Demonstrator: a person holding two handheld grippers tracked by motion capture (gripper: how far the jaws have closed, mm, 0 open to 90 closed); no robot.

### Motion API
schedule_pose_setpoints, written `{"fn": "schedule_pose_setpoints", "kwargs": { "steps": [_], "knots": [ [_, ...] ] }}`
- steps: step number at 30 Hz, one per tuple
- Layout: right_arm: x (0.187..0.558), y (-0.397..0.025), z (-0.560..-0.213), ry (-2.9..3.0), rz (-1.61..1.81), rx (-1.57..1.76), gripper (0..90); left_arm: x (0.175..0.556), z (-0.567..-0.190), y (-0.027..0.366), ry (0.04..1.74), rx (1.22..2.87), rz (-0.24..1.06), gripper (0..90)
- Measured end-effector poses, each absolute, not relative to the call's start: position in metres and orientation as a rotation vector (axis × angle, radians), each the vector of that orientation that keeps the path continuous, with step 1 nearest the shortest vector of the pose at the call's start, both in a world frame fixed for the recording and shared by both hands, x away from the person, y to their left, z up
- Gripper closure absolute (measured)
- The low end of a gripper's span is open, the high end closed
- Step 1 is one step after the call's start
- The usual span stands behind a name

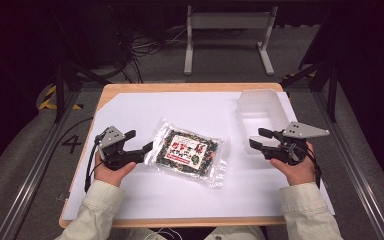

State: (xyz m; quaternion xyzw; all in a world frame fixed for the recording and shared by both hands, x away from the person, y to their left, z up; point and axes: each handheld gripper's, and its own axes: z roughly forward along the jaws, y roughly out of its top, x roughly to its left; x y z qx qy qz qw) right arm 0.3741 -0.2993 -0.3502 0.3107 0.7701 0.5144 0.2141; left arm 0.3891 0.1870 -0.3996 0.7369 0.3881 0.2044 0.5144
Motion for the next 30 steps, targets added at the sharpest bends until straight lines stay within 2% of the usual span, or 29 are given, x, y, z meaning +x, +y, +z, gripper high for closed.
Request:
{"fn": "schedule_pose_setpoints", "kwargs": {
  "steps": [2,7,9,17,21,28,30],
  "knots": [
    [0.375,-0.300,-0.351,2.138,1.423,0.868,43.7,0.392,-0.407,0.185,0.941,1.790,0.483,19.8],
    [0.375,-0.298,-0.354,2.154,1.416,0.871,43.7,0.403,-0.424,0.183,0.967,1.816,0.351,18.3],
    [0.374,-0.297,-0.353,2.156,1.422,0.858,43.7,0.405,-0.430,0.184,0.990,1.819,0.348,20.9],
    [0.374,-0.297,-0.354,2.158,1.422,0.868,43.6,0.411,-0.444,0.178,1.045,1.938,0.297,19.4],
    [0.375,-0.296,-0.355,2.163,1.422,0.863,43.8,0.411,-0.446,0.175,1.063,1.995,0.337,19.2],
    [0.376,-0.297,-0.357,2.174,1.425,0.876,43.7,0.412,-0.451,0.170,1.076,2.023,0.246,19.6],
    [0.376,-0.296,-0.357,2.176,1.431,0.881,43.7,0.412,-0.451,0.169,1.075,2.017,0.242,22.2]
  ]
}}
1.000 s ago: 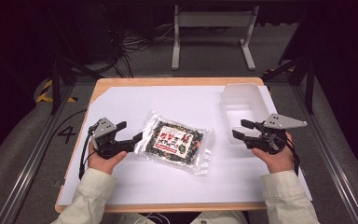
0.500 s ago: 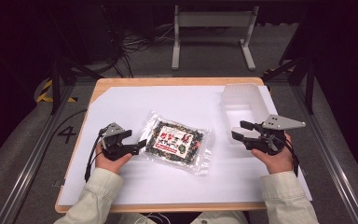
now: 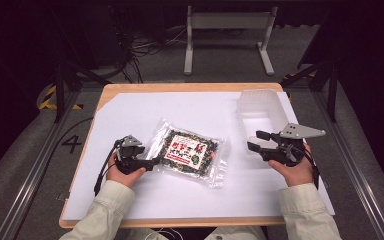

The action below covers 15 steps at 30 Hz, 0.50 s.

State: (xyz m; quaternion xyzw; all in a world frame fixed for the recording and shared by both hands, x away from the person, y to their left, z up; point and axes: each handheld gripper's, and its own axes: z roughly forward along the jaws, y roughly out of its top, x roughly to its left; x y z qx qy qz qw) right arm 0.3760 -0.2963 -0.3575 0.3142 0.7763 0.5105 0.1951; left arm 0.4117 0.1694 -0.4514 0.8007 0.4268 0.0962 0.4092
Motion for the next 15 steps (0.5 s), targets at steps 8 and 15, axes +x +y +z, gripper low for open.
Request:
{"fn": "schedule_pose_setpoints", "kwargs": {
  "steps": [8,15],
  "knots": [
    [0.3771,-0.2953,-0.3596,2.187,1.437,0.882,43.5,0.4138,-0.4534,0.1696,1.065,2.030,0.162,28.0],
    [0.3773,-0.2957,-0.3596,2.188,1.452,0.893,42.6,0.4125,-0.4526,0.1677,1.072,2.033,0.138,32.8]
  ]
}}
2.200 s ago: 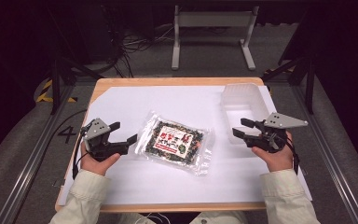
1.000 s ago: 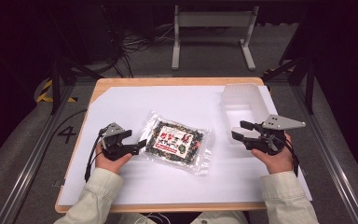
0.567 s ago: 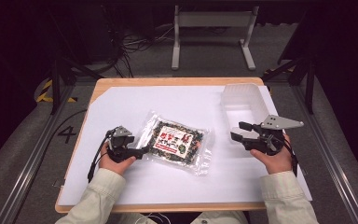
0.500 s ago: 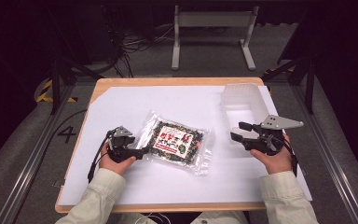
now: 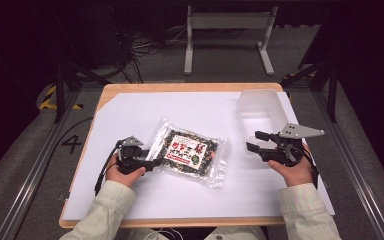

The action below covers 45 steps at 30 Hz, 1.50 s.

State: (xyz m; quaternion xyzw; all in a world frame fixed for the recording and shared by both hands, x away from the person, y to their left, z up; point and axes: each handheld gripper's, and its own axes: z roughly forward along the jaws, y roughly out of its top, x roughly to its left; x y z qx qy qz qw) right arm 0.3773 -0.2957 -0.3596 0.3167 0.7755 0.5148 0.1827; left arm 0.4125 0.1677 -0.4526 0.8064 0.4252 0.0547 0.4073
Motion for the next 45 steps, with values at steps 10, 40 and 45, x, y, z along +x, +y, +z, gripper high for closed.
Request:
{"fn": "schedule_pose_setpoints", "kwargs": {
  "steps": [10,40,45],
  "knots": [
    [0.379,-0.294,-0.361,2.201,1.464,0.903,40.7,0.410,-0.450,0.168,1.085,2.044,0.125,42.5],
    [0.378,-0.292,-0.359,2.201,1.465,0.890,40.9,0.395,-0.415,0.183,1.026,1.874,0.161,89.4],
    [0.377,-0.290,-0.358,2.209,1.466,0.879,41.9,0.385,-0.389,0.185,0.956,1.828,0.191,89.4]
  ]
}}
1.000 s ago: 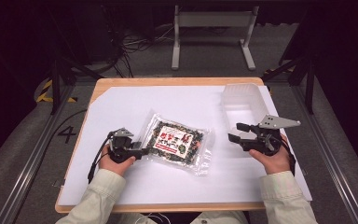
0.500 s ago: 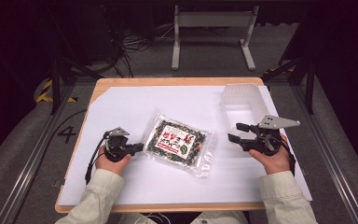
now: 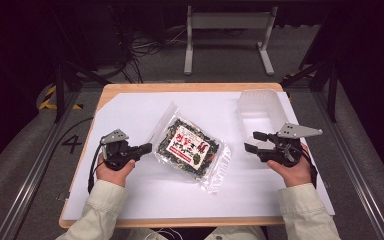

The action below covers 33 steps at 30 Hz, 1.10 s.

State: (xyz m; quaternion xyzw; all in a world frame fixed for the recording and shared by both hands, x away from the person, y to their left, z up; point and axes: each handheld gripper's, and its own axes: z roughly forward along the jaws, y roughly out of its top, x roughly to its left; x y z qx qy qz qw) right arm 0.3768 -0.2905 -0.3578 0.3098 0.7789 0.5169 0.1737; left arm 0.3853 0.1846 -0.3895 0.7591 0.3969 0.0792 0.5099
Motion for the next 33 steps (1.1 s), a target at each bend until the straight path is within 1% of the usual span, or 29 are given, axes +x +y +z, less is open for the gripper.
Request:
{"fn": "schedule_pose_setpoints", "kwargs": {
  "steps": [2,6,12,19,27,30,33],
  "knots": [
    [0.376,-0.289,-0.357,2.217,1.464,0.872,42.4,0.379,-0.375,0.182,0.908,1.819,0.212,89.4],
    [0.375,-0.289,-0.356,2.218,1.466,0.867,42.9,0.375,-0.363,0.180,0.868,1.811,0.227,89.4],
    [0.374,-0.288,-0.353,2.219,1.468,0.866,43.7,0.372,-0.345,0.183,0.832,1.749,0.211,89.5],
    [0.366,-0.278,-0.341,2.223,1.462,0.831,45.0,0.365,-0.320,0.186,0.758,1.717,0.235,89.6],
    [0.363,-0.268,-0.338,2.245,1.479,0.793,45.0,0.361,-0.293,0.191,0.704,1.732,0.322,89.6],
    [0.364,-0.266,-0.337,2.247,1.489,0.791,45.0,0.361,-0.285,0.193,0.686,1.750,0.336,89.6],
    [0.365,-0.263,-0.339,2.260,1.487,0.781,45.1,0.363,-0.280,0.196,0.672,1.752,0.308,89.6]
  ]
}}
